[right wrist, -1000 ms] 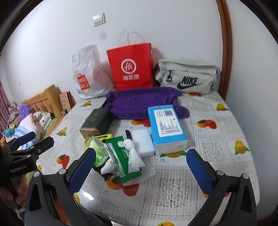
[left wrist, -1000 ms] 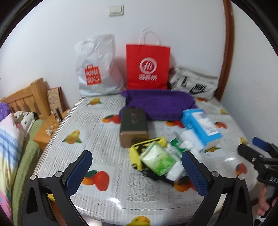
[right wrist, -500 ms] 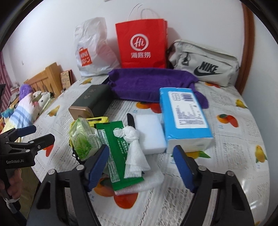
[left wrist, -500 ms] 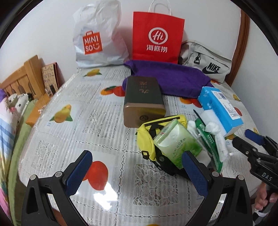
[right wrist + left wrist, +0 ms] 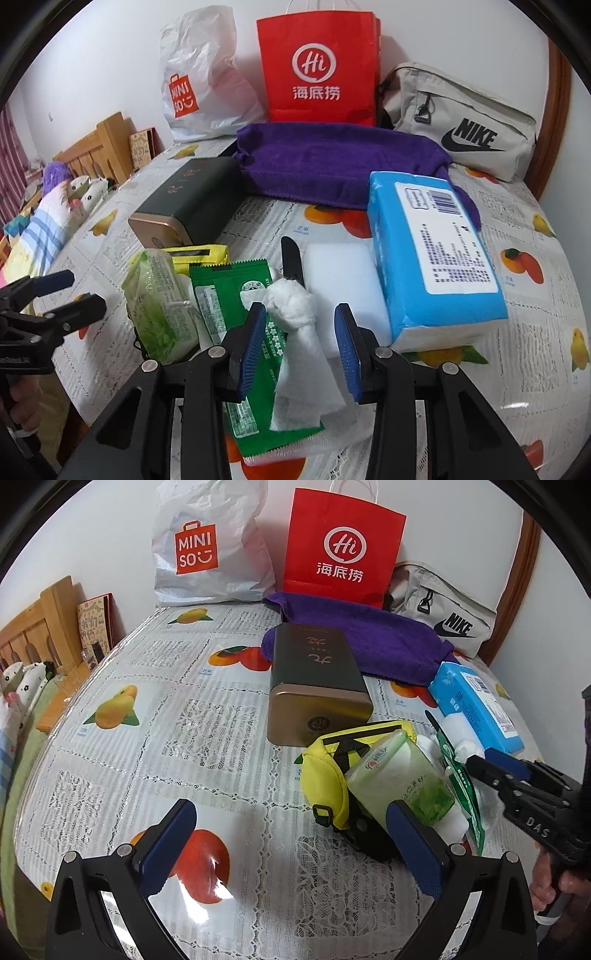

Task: Organize soft objects
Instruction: 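Grasp the white knotted cloth with the right tool while the left tool approaches the green tissue pack, then grasp the green tea-print tissue pack with the left tool while the right tool holds the cloth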

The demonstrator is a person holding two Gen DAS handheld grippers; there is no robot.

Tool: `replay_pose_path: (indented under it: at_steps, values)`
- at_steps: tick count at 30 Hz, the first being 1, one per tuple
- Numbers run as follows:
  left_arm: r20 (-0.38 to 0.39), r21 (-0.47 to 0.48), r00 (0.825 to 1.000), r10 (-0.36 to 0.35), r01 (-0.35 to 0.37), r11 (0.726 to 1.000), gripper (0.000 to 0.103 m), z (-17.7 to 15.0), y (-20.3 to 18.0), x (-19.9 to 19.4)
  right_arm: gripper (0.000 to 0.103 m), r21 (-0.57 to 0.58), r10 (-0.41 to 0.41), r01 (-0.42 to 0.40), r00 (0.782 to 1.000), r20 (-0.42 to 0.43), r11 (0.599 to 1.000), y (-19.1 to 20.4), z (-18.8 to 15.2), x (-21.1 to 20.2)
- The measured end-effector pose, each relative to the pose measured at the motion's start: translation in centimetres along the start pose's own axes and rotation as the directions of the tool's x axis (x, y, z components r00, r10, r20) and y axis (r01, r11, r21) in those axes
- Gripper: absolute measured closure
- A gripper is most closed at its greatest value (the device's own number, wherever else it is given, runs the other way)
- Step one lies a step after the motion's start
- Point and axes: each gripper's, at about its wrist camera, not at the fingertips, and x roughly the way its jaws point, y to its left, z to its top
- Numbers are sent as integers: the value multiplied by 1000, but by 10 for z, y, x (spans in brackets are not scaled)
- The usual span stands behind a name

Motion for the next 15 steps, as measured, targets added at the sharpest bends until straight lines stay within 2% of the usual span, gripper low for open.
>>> replay_pose_path:
  at_steps: [4,7,15]
  values:
    - [-4,17,1000,-24,25,1000,0,-3,1,4,66,-31,-8,8,1000,-4,999,7,-2,6]
    - [-12,15,999,-44,44,999,0,-3,1,5,79,-46,-15,15,1000,5,999,9,-3,9]
    - [-24,-7,998,-62,61,998,0,-4,5,8,82,-6,49,-49,997,52,999,1,-1,-9]
